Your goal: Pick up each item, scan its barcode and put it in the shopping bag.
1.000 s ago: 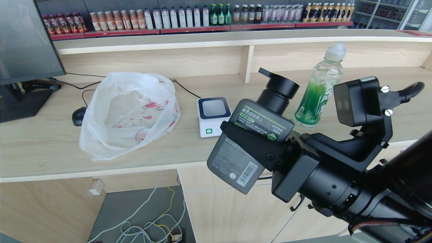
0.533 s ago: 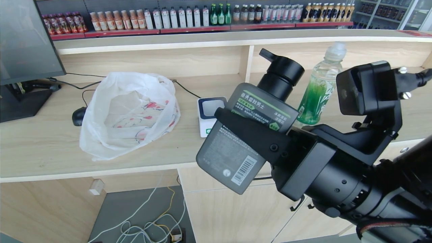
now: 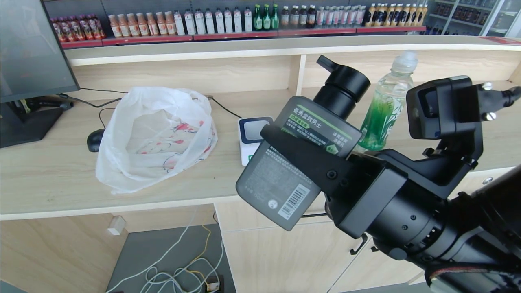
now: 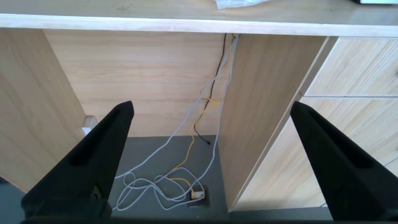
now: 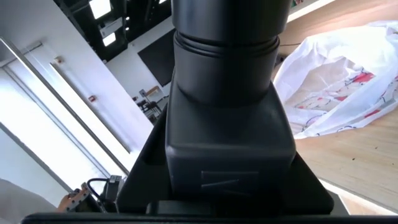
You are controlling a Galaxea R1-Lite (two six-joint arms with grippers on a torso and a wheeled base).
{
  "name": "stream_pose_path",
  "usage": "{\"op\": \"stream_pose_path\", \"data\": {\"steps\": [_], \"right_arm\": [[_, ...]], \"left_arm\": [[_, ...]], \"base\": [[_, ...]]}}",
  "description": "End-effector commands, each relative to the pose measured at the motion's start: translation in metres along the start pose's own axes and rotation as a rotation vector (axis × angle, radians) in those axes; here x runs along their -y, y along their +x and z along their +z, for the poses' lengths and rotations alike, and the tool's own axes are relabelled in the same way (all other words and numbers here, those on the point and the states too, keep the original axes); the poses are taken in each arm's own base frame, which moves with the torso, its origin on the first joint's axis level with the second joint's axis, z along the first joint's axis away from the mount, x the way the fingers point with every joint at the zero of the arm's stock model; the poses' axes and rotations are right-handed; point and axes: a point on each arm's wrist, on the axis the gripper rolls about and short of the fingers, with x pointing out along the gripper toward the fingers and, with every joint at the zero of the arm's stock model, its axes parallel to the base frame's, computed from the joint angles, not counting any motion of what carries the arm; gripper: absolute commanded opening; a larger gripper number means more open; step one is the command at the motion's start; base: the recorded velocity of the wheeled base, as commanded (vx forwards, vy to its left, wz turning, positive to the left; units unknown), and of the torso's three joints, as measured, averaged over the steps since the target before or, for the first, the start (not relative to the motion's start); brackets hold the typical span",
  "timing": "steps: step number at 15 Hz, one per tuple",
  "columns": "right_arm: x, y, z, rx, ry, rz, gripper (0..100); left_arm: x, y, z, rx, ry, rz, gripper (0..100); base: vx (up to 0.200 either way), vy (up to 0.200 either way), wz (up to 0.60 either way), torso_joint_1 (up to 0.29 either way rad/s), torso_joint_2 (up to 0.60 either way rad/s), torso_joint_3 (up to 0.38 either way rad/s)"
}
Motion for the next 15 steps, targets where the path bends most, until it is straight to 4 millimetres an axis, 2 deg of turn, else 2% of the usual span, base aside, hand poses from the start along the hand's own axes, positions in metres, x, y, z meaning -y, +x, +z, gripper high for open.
{"op": "stream_pose_path", "data": {"steps": [1, 15], "right_arm": [[0.0017, 0.0017, -0.0024, -0.005, 0.000, -0.003, 0], [0.0035, 0.0014, -0.0023, -0.008, -0.021, -0.005, 0]], "left_arm": [[0.0000, 0.0000, 0.0000, 0.000, 0.000, 0.000, 100], [0.0000, 0.0000, 0.0000, 0.000, 0.002, 0.000, 100]], "base": [[0.000, 0.000, 0.00, 0.000, 0.00, 0.000], [0.000, 0.000, 0.00, 0.000, 0.00, 0.000]]}}
